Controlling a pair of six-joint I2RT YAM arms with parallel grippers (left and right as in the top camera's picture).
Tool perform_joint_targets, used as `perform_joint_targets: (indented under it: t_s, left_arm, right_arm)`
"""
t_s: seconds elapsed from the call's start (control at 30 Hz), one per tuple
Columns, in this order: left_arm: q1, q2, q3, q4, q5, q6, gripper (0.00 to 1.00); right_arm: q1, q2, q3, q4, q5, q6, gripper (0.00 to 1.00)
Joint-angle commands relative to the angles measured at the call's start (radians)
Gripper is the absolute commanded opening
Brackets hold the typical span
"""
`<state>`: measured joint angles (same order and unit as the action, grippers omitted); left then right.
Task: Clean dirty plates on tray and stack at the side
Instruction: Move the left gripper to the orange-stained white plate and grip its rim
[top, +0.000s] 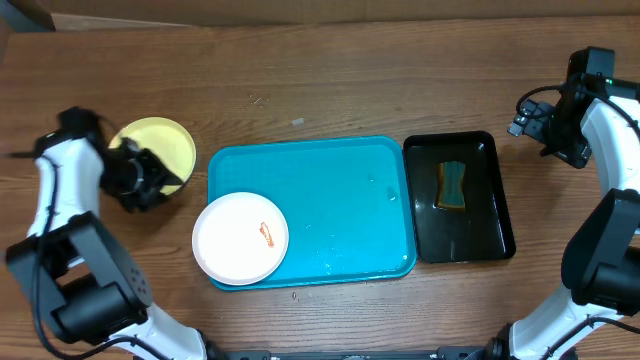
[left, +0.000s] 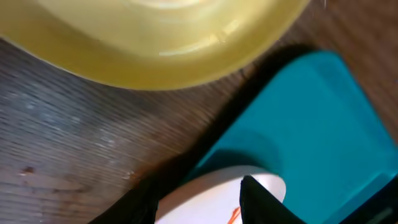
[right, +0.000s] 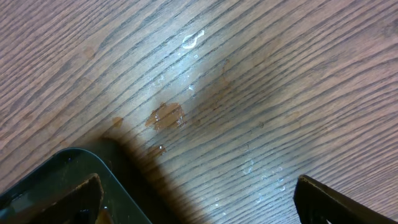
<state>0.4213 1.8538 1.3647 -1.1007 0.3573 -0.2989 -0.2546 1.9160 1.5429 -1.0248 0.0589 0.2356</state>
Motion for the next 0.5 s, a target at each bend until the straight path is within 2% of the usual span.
perform_joint_targets:
  t_s: [0.0, 0.23, 0.47]
  left_arm:
    - [-0.089, -0.024, -0.003, -0.029, -0.100, 0.033, 0.44]
    - [-0.197, -0.032, -0.003, -0.144, -0.201, 0.031, 0.43]
    - [-0.208, -0.103, -0.013, -0.237, -0.186, 0.026, 0.36]
  right_arm:
    - [-0.003, -0.023, 0.013, 0.002, 0.006, 0.003, 1.00]
    - [-0.003, -0.023, 0.013, 0.002, 0.006, 0.003, 1.00]
    - [-0.003, -0.023, 0.013, 0.002, 0.007, 0.003, 1.00]
